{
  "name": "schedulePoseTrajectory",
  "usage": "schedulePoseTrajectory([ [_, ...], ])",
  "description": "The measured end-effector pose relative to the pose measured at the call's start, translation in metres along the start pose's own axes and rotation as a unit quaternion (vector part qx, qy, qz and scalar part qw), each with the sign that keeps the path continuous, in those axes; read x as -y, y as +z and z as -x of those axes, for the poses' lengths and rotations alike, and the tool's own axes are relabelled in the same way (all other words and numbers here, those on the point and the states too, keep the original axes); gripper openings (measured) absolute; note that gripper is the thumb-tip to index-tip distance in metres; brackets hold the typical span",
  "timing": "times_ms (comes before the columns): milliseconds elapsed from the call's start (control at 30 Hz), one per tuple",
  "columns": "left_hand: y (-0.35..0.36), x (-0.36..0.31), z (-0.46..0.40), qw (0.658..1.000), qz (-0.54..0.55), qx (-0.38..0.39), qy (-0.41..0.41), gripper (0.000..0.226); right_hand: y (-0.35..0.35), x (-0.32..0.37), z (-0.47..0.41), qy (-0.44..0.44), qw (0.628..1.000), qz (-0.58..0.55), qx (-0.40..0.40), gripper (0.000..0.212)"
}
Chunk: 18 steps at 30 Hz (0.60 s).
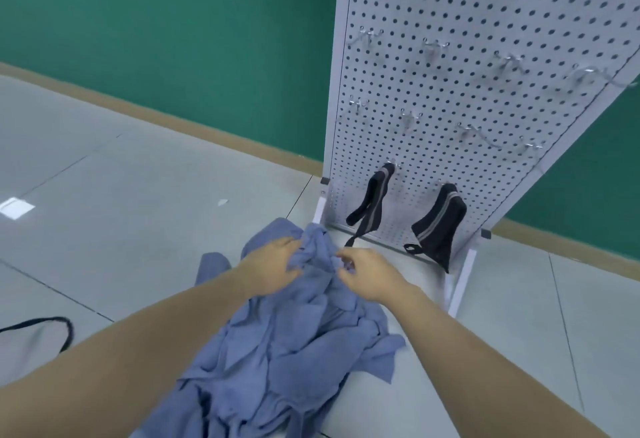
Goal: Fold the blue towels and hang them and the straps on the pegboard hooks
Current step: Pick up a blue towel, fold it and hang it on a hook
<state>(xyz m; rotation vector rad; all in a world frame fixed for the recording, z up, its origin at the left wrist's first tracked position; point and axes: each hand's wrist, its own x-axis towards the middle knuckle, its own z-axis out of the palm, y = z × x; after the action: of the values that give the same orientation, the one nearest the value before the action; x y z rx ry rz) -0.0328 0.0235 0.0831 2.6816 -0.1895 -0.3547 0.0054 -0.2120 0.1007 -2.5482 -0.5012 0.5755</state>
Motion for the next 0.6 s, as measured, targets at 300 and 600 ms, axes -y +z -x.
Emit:
schedulePoseTrajectory([
  [300,0.038,0.014,0.005,0.984,-0.085,0.151,0.029,0.027,0.074,-0.027,0.003,0.019,0.981,-0.067,0.184,0.074],
  [600,0.013,0.007,0.009,0.995,-0.031,0.098,0.004,0.026,0.056,-0.017,0.002,-0.007,0.986,-0.052,0.157,0.021],
])
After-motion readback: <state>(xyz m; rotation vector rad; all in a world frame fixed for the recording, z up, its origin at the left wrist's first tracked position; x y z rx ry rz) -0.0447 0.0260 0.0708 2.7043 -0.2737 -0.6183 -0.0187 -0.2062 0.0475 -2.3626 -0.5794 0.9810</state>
